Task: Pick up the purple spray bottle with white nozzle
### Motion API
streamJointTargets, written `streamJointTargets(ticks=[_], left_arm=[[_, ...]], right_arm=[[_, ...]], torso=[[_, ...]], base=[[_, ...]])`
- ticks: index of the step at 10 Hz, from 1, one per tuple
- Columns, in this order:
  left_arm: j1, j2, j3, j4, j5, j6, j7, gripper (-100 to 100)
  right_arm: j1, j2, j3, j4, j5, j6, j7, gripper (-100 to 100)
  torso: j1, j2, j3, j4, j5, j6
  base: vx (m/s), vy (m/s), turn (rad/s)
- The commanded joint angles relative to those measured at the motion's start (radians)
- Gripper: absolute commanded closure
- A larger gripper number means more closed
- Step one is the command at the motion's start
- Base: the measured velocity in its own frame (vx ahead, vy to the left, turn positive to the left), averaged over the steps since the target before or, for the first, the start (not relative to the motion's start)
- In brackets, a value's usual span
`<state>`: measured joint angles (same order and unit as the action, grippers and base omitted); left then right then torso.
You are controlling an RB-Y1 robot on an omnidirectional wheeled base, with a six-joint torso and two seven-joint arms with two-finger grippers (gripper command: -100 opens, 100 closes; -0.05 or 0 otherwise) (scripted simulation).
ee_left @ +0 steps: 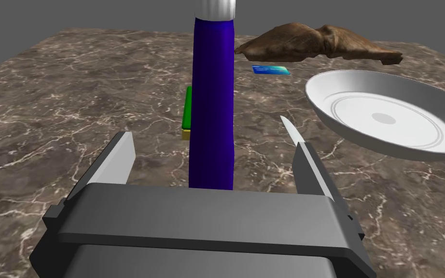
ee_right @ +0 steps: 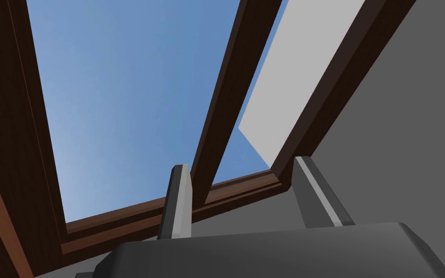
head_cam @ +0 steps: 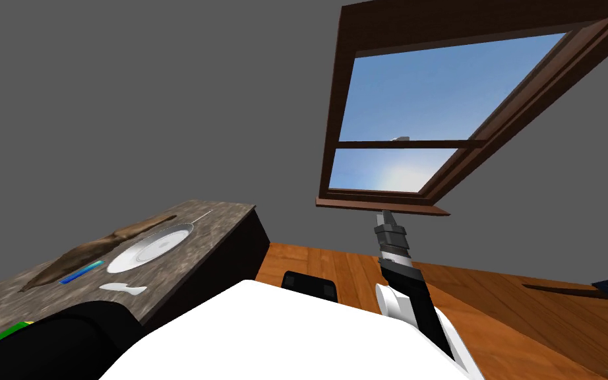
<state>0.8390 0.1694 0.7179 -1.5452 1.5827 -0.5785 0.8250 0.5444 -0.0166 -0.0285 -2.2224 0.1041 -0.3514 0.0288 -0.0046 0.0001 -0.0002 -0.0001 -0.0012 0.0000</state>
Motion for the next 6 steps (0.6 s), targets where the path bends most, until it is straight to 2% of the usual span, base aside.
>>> streamJointTargets(ticks=[1,2,3,4,5,6], left_arm=[[-0.048,0.013,0.004,0.029,-0.011,0.006,-0.004,-100],[-0.079,0.056,0.019,0.069,-0.062,0.043,0.029,-100],[-0.096,0.066,0.019,0.082,-0.082,0.043,0.029,-100],[-0.124,0.066,0.019,0.105,-0.082,0.043,0.029,-100],[-0.159,0.111,0.033,0.138,-0.127,0.080,0.062,-100],[-0.187,0.120,0.033,0.168,-0.153,0.080,0.062,-100]], right_arm=[[0.000,0.000,0.000,0.000,0.000,0.000,0.000,0],[0.000,0.000,0.000,0.000,0.000,0.000,0.000,0],[0.000,0.000,0.000,0.000,0.000,0.000,0.000,0],[0.000,0.000,0.000,0.000,0.000,0.000,0.000,0],[0.000,0.000,0.000,0.000,0.000,0.000,0.000,0],[0.000,0.000,0.000,0.000,0.000,0.000,0.000,0]], torso=[[0.000,0.000,0.000,0.000,0.000,0.000],[0.001,0.000,0.000,0.000,0.000,0.000],[0.000,0.001,0.000,0.000,0.000,-0.001],[0.000,0.000,0.000,0.000,0.000,0.000],[0.002,0.000,0.000,0.000,0.000,0.000],[0.001,0.001,0.000,0.000,0.000,-0.001]], base=[[0.008,-0.032,-0.012],[0.008,-0.047,0.248],[0.009,-0.054,0.172],[0.006,-0.028,0.016],[0.006,-0.040,0.260],[0.008,-0.056,0.197]])
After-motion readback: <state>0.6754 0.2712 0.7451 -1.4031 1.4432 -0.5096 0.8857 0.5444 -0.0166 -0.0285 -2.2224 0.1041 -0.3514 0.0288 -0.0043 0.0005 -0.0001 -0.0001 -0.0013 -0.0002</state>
